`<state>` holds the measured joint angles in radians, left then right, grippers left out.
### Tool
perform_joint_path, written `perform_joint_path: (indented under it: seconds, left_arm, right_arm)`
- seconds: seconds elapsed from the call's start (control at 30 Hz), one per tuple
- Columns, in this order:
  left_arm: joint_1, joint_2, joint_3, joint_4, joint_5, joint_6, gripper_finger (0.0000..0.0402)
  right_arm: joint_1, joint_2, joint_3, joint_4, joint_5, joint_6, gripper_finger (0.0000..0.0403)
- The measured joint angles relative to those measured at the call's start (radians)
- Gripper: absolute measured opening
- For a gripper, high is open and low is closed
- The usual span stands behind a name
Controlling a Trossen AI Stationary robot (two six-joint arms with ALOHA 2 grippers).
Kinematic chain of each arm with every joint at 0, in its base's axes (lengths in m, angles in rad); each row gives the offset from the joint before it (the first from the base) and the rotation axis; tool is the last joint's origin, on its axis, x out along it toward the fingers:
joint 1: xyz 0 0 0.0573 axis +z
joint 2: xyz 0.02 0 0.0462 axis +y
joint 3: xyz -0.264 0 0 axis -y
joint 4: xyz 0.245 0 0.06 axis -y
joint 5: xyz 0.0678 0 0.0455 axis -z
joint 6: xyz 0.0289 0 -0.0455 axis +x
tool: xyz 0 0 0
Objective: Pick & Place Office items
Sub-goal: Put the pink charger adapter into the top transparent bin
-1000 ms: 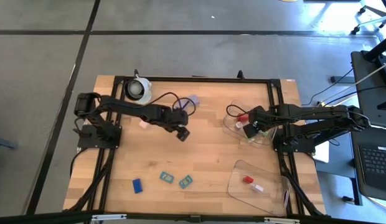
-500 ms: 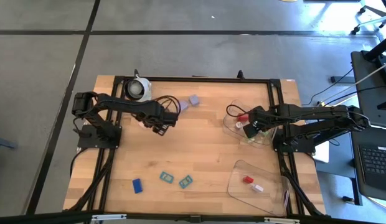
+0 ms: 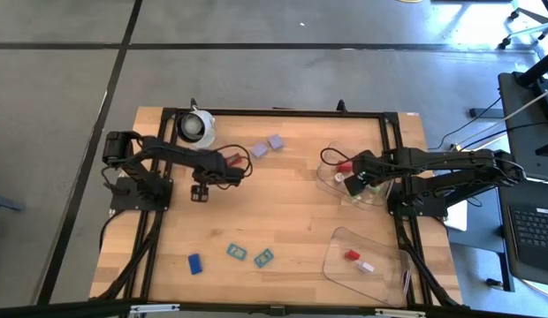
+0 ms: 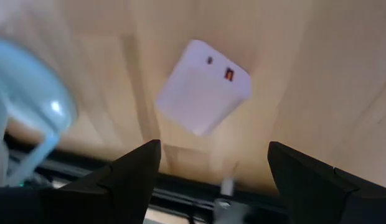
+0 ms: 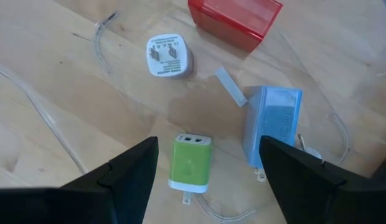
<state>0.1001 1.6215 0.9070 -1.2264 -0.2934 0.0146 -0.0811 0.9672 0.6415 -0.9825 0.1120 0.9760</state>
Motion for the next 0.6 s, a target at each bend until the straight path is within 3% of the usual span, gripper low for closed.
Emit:
perform_joint_path:
  seconds: [0.3, 0.6]
  left_arm:
    - [0.0, 0.0, -0.1, 0.194, -0.074, 0.123, 0.0294]
    - [0.032, -0.004, -0.152, 0.299, -0.035, 0.127, 0.0293]
  right_arm:
    - [0.0, 0.0, 0.0, 0.03, 0.001, 0.004, 0.0284]
    - [0.0, 0.0, 0.0, 0.055, -0.022, 0.012, 0.0284]
